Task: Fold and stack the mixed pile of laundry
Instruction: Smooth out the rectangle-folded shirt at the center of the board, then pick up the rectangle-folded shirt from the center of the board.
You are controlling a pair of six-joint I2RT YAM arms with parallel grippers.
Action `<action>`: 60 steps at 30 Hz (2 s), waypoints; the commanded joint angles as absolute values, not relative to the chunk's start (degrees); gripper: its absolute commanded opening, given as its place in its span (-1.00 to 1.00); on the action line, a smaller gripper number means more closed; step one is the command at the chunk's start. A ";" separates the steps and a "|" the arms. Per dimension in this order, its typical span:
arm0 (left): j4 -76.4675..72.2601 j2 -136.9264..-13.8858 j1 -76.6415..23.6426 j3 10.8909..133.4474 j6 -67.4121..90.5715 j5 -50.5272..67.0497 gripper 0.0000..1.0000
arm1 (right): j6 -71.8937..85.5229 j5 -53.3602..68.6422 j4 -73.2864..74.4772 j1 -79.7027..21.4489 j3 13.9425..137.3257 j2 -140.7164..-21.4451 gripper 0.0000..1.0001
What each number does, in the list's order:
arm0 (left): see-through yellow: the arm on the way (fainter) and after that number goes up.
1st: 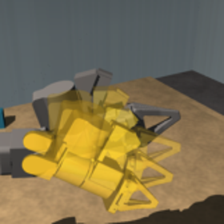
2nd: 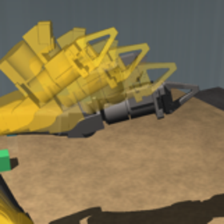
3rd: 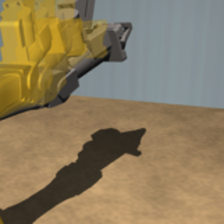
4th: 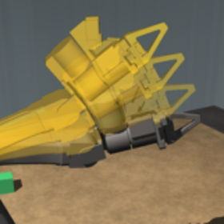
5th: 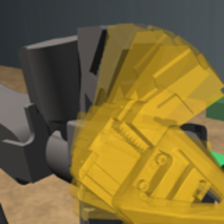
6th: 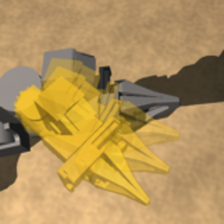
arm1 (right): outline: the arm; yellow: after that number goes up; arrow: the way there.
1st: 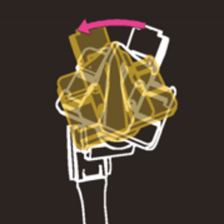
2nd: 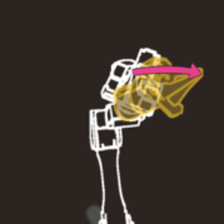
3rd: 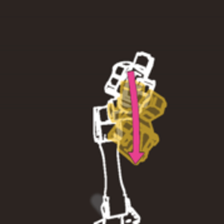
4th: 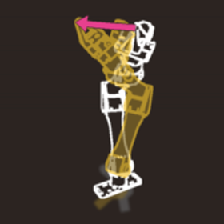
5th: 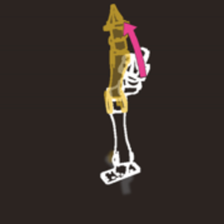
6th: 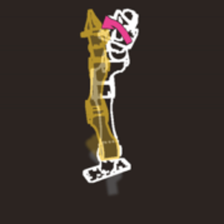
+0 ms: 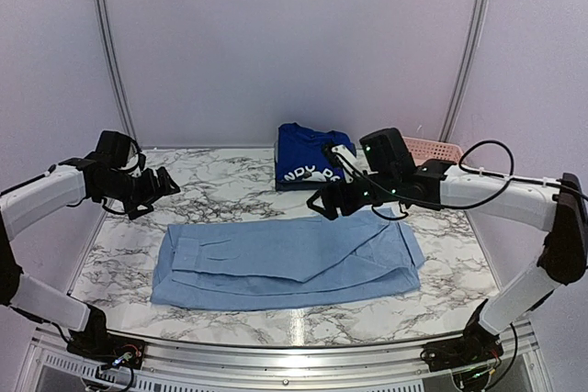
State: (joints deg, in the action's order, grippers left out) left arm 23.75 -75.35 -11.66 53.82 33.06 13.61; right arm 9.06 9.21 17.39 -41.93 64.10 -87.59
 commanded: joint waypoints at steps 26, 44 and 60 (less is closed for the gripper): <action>25.84 -79.72 -7.47 55.76 27.25 19.40 0.98 | 13.22 25.82 20.78 -32.93 55.14 -106.28 0.77; 25.59 -92.52 -13.36 60.79 25.43 18.36 0.80 | 5.84 4.21 29.37 -46.47 72.32 -97.54 0.58; 23.85 -107.79 -13.92 68.55 23.62 25.11 0.42 | 8.84 -3.57 26.29 -70.75 104.76 -127.75 0.34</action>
State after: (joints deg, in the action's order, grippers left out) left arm 24.25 -106.15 -13.56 67.02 24.36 23.16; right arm 8.14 -1.83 26.41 -68.62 99.72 -124.18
